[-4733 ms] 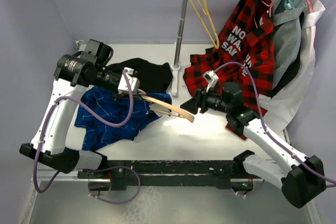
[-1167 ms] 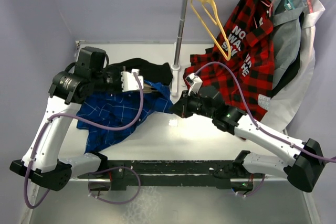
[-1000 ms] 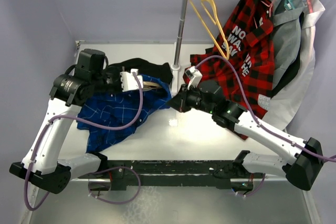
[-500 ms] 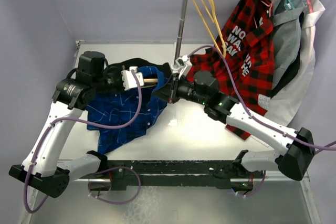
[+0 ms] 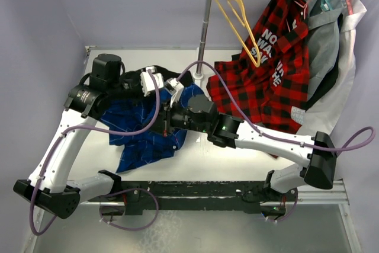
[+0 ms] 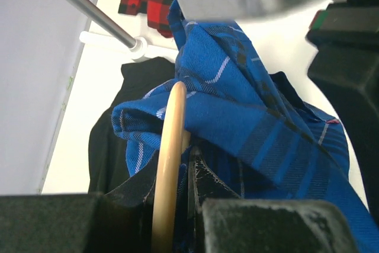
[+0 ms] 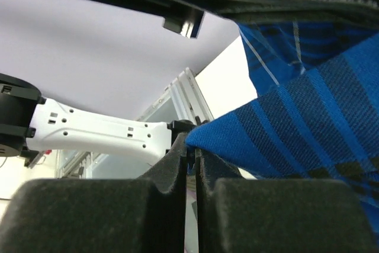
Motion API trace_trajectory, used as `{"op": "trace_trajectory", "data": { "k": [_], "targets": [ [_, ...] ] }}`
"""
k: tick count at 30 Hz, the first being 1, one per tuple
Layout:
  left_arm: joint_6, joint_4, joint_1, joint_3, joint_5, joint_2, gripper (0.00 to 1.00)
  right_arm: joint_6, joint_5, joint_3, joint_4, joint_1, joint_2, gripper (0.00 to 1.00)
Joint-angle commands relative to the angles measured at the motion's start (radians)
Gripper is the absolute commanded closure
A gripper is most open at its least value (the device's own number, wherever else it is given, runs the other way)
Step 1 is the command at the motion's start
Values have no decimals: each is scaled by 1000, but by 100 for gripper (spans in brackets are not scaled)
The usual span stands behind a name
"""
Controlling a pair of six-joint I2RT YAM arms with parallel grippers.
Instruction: Place the shirt on the hanger
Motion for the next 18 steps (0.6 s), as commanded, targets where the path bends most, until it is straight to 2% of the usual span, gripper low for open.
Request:
{"op": "trace_trajectory", "data": {
  "k": [1,3,4,8,12,15,18],
  "targets": [
    [-3,158,4,51,37,-17,100,-96,-11,70,30,19,-62,73],
    [30,131,5,59,37,-26,100,-179,36,41,-41,20,-139,7],
    [47,117,6,61,43,-29,100,-232,71,18,-86,20,-188,1],
    [149,12,7,56,143,-44,100,-439,186,-54,-330,21,-402,0],
    [310,-164,6,62,279,-48,100,-613,215,-122,-487,19,-609,0],
    [464,-343,7,87,378,-42,100,-774,295,-93,-597,19,-678,0],
    [565,-501,7,127,429,-29,100,-983,221,-42,-722,19,-672,0]
  ]
}}
